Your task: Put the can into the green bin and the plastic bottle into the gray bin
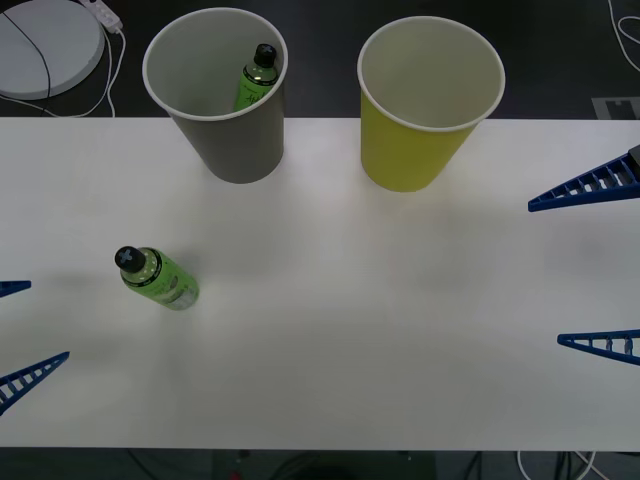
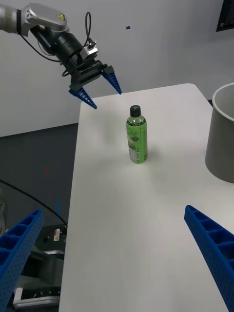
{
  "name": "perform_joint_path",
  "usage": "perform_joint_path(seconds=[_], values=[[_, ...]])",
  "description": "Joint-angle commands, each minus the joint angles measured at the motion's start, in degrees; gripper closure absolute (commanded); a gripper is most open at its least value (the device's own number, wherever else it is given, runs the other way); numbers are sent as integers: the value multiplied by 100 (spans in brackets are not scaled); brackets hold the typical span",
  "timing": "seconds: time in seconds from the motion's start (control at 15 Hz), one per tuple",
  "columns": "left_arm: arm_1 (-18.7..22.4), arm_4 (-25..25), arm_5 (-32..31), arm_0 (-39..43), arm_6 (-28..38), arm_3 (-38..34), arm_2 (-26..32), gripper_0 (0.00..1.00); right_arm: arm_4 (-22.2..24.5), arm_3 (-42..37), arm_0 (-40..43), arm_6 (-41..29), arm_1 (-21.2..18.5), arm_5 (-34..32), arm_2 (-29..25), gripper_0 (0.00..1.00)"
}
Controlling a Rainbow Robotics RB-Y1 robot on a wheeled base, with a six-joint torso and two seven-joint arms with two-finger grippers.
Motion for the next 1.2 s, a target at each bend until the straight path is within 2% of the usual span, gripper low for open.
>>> perform_joint_path(seconds=[0.07,0.4,0.67,1.2], values=[[-81,0,134,41,-100,0,-115,0,1,0,0,0,0,0,0,0],[-292,-18,495,-126,-381,0,-537,0,1,0,0,0,0,0,0,0],[-433,-264,715,-364,-337,0,-756,0,1,0,0,0,0,0,0,0],[-529,-413,1295,-794,-267,0,-1372,0,1,0,0,0,0,0,0,0]])
